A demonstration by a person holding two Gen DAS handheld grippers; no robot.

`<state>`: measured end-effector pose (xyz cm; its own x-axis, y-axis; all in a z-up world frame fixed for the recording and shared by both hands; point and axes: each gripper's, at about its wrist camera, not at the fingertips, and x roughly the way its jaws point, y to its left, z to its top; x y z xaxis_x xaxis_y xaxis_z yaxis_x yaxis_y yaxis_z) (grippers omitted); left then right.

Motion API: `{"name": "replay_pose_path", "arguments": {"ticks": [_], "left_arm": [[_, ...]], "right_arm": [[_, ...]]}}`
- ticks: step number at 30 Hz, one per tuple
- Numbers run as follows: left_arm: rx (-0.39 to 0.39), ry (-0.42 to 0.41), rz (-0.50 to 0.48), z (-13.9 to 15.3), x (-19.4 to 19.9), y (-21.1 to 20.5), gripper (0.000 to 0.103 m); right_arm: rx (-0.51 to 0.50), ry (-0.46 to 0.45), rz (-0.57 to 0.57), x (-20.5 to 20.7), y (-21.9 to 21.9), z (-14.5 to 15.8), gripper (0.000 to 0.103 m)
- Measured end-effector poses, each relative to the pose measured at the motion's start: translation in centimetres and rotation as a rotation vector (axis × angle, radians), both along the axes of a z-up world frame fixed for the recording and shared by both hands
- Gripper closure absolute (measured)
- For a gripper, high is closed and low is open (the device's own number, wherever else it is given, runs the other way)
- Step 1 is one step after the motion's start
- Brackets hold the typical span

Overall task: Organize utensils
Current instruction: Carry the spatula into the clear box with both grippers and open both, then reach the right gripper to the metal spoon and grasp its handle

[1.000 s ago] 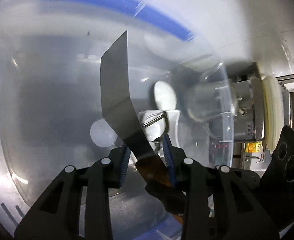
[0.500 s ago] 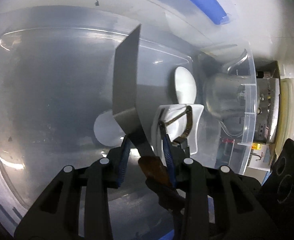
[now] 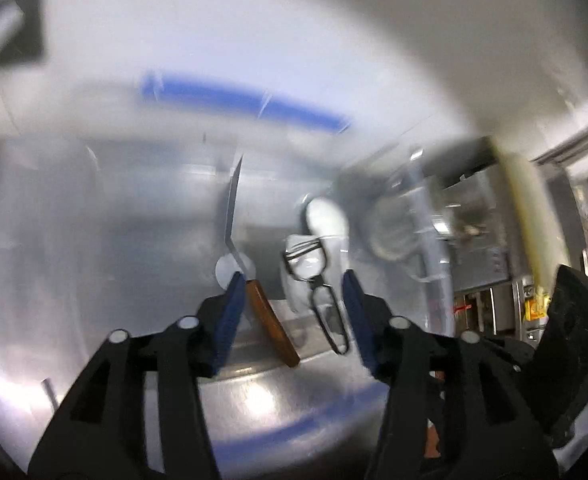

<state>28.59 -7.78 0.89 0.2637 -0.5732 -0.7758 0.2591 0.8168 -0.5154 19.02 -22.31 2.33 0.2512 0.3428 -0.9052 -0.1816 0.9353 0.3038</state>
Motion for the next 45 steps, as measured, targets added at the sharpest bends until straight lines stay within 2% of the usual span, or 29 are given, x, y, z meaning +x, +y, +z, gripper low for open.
{"name": "replay_pose_path", "arguments": {"ticks": [1, 3, 5, 7, 9, 13, 17, 20, 23, 27, 29, 30, 32, 33, 34, 39, 45], "left_arm": [[-0.009, -0.044, 0.013, 1.5, -1.7, 1.0, 0.039], [-0.004, -0.103, 0.049, 3.5, -4.9, 2.8, 0.038], [0.019, -0.136, 0.114, 4.5, -7.7, 4.9, 0.038], [0.052, -0.137, 0.219, 4.5, -10.8, 8.1, 0.033], [0.076, -0.103, 0.307, 3.5, -13.2, 10.3, 0.032], [0.158, 0.046, 0.464, -0.9, -17.4, 13.9, 0.031], [0.117, 0.120, 0.518, -4.1, -20.7, 16.8, 0.031], [0.097, 0.131, 0.490, -5.9, -21.1, 18.2, 0.031], [0.070, 0.151, 0.433, -7.6, -19.6, 19.1, 0.031], [0.074, 0.163, 0.309, -9.4, -18.0, 19.6, 0.031], [0.083, 0.173, 0.250, -10.2, -17.3, 19.9, 0.031], [0.080, 0.180, 0.224, -10.3, -17.1, 20.0, 0.031], [0.078, 0.193, 0.176, -11.0, -16.5, 19.9, 0.031], [0.072, 0.201, 0.153, -11.2, -16.2, 19.7, 0.031], [0.062, 0.206, 0.135, -11.4, -16.1, 19.5, 0.031], [-0.010, 0.228, 0.046, -11.8, -15.9, 17.3, 0.031], [-0.019, 0.243, -0.037, -11.8, -16.4, 14.4, 0.031]], "right_arm": [[-0.006, -0.025, 0.035, -1.3, 0.7, 0.8, 0.070], [-0.008, -0.048, 0.104, -3.5, 1.6, 1.5, 0.061], [0.025, -0.012, 0.195, -5.5, 3.5, 0.7, 0.061], [0.035, 0.047, 0.259, -6.9, 4.9, -1.1, 0.061], [0.004, 0.136, 0.318, -8.4, 6.5, -4.6, 0.061], [0.001, 0.274, 0.403, -10.9, 9.0, -9.6, 0.061], [-0.013, 0.327, 0.406, -12.7, 11.7, -11.4, 0.061], [-0.038, 0.341, 0.348, -13.4, 13.5, -11.4, 0.061], [-0.068, 0.364, 0.283, -14.2, 15.2, -11.2, 0.061], [-0.092, 0.371, 0.197, -14.6, 17.8, -11.8, 0.060], [-0.126, 0.355, 0.150, -14.7, 18.8, -11.9, 0.059], [-0.174, 0.349, 0.139, -14.9, 19.5, -11.8, 0.060], [-0.255, 0.324, 0.133, -15.3, 20.6, -12.0, 0.071], [-0.270, 0.326, 0.126, -15.6, 21.3, -12.4, 0.083], [-0.265, 0.337, 0.111, -15.6, 21.3, -12.5, 0.089], [-0.195, 0.381, -0.002, -14.5, 18.5, -12.8, 0.094], [0.028, 0.490, -0.124, -14.6, 14.2, -14.0, 0.095]]}}
